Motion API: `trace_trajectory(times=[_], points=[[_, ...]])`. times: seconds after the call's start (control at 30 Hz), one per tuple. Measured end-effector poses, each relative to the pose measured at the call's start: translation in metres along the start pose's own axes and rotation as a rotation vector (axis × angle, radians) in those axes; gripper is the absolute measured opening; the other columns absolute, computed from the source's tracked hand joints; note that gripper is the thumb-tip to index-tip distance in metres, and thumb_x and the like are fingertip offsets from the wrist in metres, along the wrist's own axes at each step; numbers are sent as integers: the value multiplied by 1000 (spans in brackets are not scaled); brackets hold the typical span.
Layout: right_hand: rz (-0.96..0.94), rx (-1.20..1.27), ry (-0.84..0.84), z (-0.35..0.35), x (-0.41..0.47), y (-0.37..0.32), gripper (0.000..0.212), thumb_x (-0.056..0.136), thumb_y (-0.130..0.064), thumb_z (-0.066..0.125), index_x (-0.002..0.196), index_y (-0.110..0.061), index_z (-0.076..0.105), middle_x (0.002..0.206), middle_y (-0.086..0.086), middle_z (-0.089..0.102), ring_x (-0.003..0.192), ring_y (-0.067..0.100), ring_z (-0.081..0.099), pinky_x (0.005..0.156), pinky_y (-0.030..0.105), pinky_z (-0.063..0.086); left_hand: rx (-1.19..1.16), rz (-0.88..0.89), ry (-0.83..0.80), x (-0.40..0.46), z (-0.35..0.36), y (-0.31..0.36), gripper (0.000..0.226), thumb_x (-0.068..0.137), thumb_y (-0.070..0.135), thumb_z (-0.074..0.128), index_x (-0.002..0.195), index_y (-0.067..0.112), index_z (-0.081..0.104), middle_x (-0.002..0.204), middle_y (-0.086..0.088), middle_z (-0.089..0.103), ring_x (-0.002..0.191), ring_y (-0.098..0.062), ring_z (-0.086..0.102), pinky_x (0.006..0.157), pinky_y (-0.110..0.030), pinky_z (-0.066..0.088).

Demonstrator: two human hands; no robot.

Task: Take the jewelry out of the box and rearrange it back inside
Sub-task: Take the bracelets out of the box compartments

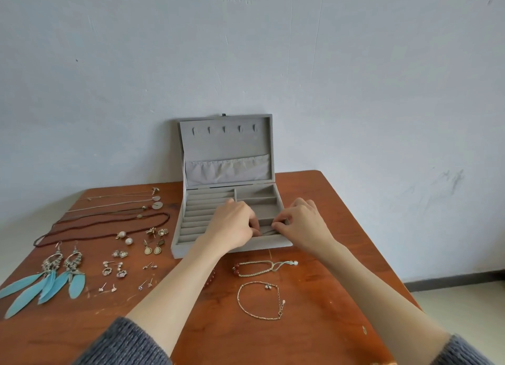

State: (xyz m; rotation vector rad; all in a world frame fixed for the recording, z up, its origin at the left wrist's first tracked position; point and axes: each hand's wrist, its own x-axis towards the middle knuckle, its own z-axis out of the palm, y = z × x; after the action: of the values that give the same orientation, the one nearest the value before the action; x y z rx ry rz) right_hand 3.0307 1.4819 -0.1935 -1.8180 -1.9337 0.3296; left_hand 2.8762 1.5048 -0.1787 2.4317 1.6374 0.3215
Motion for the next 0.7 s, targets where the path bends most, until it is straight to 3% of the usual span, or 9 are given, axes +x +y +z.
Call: trace_trajectory(times=[0.27, 0.37, 0.4, 0.5, 0.6, 0.63, 0.7], points=[[29, 7, 13, -6, 0, -4, 26, 93, -33, 49, 107, -23, 69, 114, 2, 50, 113, 23, 37, 94, 37, 36, -120, -10, -70, -6, -7, -1, 14, 92, 26, 55, 98, 18, 65, 98, -1, 52, 102, -20, 45, 84, -32, 39], [9, 63, -33, -10, -1, -10, 26, 95, -31, 46, 110, -27, 67, 119, 0, 48, 118, 22, 34, 96, 38, 31, -330, -18, -84, -12, -19, 1, 7, 94, 26, 50, 92, 23, 56, 87, 3, 56, 69, -10, 49, 60, -22, 37], [-2, 64, -64, -12, -2, -12, 26, 94, -33, 46, 113, -29, 65, 123, 0, 47, 121, 22, 31, 98, 38, 29, -370, -3, -78, -13, -23, 3, 7, 95, 25, 49, 89, 24, 54, 84, 6, 56, 67, -9, 50, 57, -20, 34], [-23, 83, -169, -16, -6, -17, 27, 91, -40, 51, 113, -32, 63, 130, -2, 45, 127, 21, 26, 101, 42, 23, -434, 37, -49, -20, -34, 8, 11, 95, 25, 46, 85, 27, 50, 95, 7, 62, 88, -10, 55, 67, -19, 37], [-41, 214, -185, -18, -10, -20, 15, 86, -39, 58, 96, -32, 68, 122, -3, 53, 124, 22, 34, 104, 47, 28, -528, 35, 0, -27, -43, 10, 8, 96, 24, 46, 89, 24, 51, 96, 8, 64, 94, -8, 57, 72, -20, 39], [-47, 263, -171, -20, -11, -22, 12, 86, -37, 60, 91, -30, 68, 116, -2, 56, 118, 22, 40, 101, 45, 33, -550, 38, 15, -29, -46, 10, 8, 95, 24, 47, 90, 23, 52, 94, 11, 65, 93, -5, 57, 73, -20, 39], [-53, 357, -164, -26, -17, -26, 14, 87, -30, 61, 90, -18, 68, 99, -2, 58, 99, 17, 50, 87, 31, 42, -607, 31, 26, -33, -50, 8, 8, 95, 23, 47, 89, 22, 53, 92, 14, 66, 94, -5, 59, 76, -18, 40]])
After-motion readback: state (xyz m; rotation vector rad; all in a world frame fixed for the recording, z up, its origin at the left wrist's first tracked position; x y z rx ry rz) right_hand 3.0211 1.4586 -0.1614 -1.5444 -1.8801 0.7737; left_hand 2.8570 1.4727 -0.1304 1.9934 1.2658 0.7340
